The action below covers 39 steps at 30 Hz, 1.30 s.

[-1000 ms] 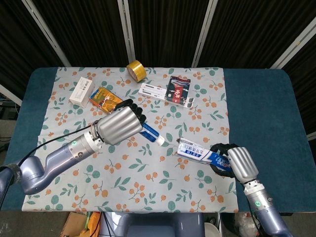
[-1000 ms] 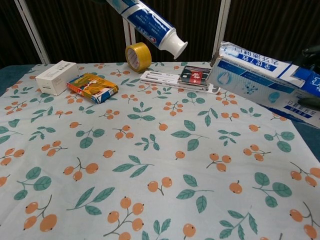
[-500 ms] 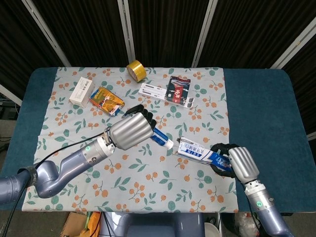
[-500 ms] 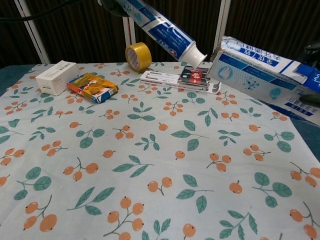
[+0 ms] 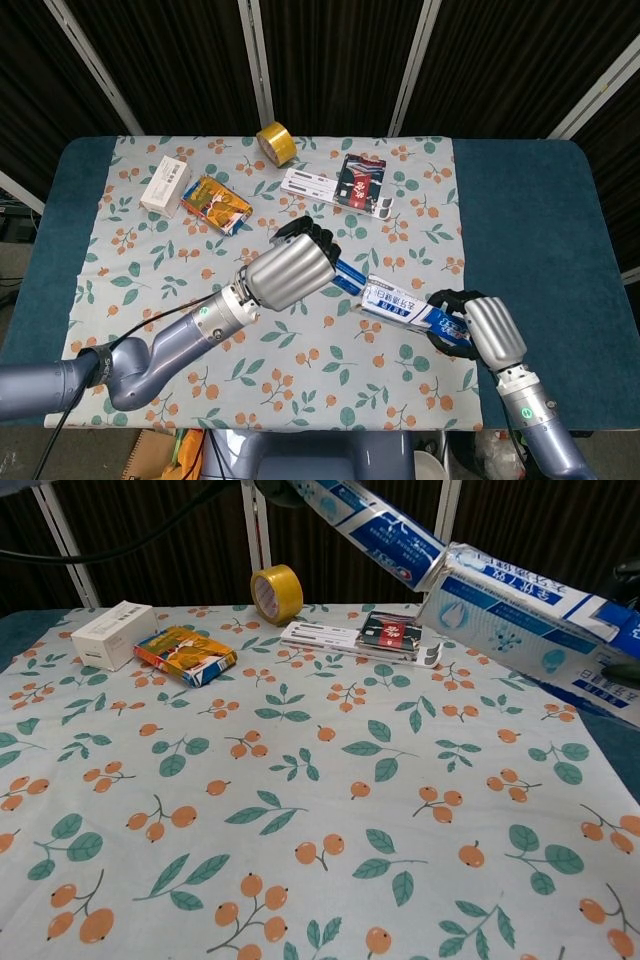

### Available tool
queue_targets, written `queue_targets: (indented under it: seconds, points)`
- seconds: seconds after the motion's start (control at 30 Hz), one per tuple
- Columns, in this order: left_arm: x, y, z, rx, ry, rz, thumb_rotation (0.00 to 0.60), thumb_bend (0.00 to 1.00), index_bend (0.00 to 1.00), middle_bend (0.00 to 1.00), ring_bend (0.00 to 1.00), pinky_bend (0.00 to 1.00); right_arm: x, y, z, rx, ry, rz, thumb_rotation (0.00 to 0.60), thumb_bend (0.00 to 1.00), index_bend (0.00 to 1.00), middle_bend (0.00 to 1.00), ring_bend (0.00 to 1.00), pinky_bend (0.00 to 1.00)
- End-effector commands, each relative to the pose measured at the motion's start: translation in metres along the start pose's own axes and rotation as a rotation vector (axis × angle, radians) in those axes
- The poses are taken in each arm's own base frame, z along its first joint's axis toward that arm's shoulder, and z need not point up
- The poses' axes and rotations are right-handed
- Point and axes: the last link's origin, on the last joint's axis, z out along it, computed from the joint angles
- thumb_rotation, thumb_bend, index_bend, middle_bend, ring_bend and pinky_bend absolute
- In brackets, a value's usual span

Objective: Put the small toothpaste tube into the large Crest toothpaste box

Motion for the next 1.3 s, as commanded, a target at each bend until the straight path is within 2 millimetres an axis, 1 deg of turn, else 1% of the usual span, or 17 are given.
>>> queue_targets:
  seconds: [0.03, 0.27, 0.43, 0.57, 0.7, 0.77, 0.83, 0.9, 1.0, 1.1, 1.2, 1.3]
  points:
    - [0.003, 0.005, 0.003, 0.002, 0.007, -0.006, 0.6, 0.46, 0.74, 0.81, 0.71, 0.73, 0.0, 0.0, 0.0, 0.0, 0.0, 0.002, 0.6, 0.38, 0.53, 0.58, 0.5, 0.46]
    - [0.01, 0.021, 0.011, -0.008, 0.038, -0.024, 0.6, 0.46, 0.74, 0.81, 0.71, 0.73, 0.002, -0.001, 0.0, -0.002, 0.008, 0.02, 0.6, 0.38, 0.53, 0.58, 0.5, 0.46]
    - [0.015, 0.031, 0.018, -0.024, 0.074, -0.017, 0.6, 0.46, 0.74, 0.81, 0.71, 0.73, 0.004, -0.003, 0.001, -0.009, 0.019, 0.071, 0.6, 0.38, 0.53, 0.58, 0.5, 0.46]
    - [0.019, 0.038, 0.029, -0.037, 0.108, 0.002, 0.6, 0.46, 0.73, 0.8, 0.7, 0.72, 0.008, -0.006, 0.001, -0.02, 0.031, 0.157, 0.6, 0.39, 0.53, 0.58, 0.5, 0.46]
    - [0.028, 0.044, 0.043, -0.057, 0.16, 0.026, 0.6, 0.45, 0.71, 0.76, 0.68, 0.71, 0.014, -0.01, 0.002, -0.031, 0.039, 0.271, 0.6, 0.39, 0.53, 0.58, 0.5, 0.46]
    - [0.033, 0.047, 0.048, -0.071, 0.188, 0.029, 0.6, 0.43, 0.69, 0.73, 0.64, 0.7, 0.018, -0.012, 0.002, -0.037, 0.043, 0.33, 0.6, 0.39, 0.53, 0.58, 0.5, 0.46]
    - [0.037, 0.049, 0.052, -0.083, 0.21, 0.034, 0.6, 0.4, 0.65, 0.68, 0.58, 0.67, 0.02, -0.013, 0.002, -0.042, 0.046, 0.374, 0.6, 0.39, 0.53, 0.58, 0.5, 0.46]
    - [0.043, 0.052, 0.058, -0.098, 0.24, 0.045, 0.6, 0.35, 0.6, 0.61, 0.51, 0.58, 0.023, -0.014, 0.002, -0.048, 0.052, 0.424, 0.6, 0.39, 0.53, 0.58, 0.5, 0.46]
    - [0.051, 0.055, 0.065, -0.103, 0.272, 0.048, 0.6, 0.25, 0.48, 0.47, 0.38, 0.45, 0.03, -0.014, 0.003, -0.04, 0.074, 0.45, 0.6, 0.39, 0.53, 0.58, 0.5, 0.46]
    - [0.06, 0.057, 0.07, -0.089, 0.308, 0.044, 0.6, 0.15, 0.37, 0.35, 0.29, 0.39, 0.034, -0.014, 0.003, -0.027, 0.103, 0.476, 0.6, 0.39, 0.53, 0.58, 0.5, 0.46]
    - [0.066, 0.056, 0.072, -0.071, 0.337, 0.042, 0.6, 0.08, 0.3, 0.29, 0.25, 0.37, 0.036, -0.014, 0.003, -0.022, 0.125, 0.498, 0.6, 0.39, 0.53, 0.58, 0.5, 0.46]
    - [0.072, 0.053, 0.073, -0.054, 0.371, 0.033, 0.6, 0.05, 0.26, 0.26, 0.24, 0.36, 0.037, -0.013, 0.002, -0.023, 0.148, 0.542, 0.6, 0.39, 0.53, 0.58, 0.5, 0.46]
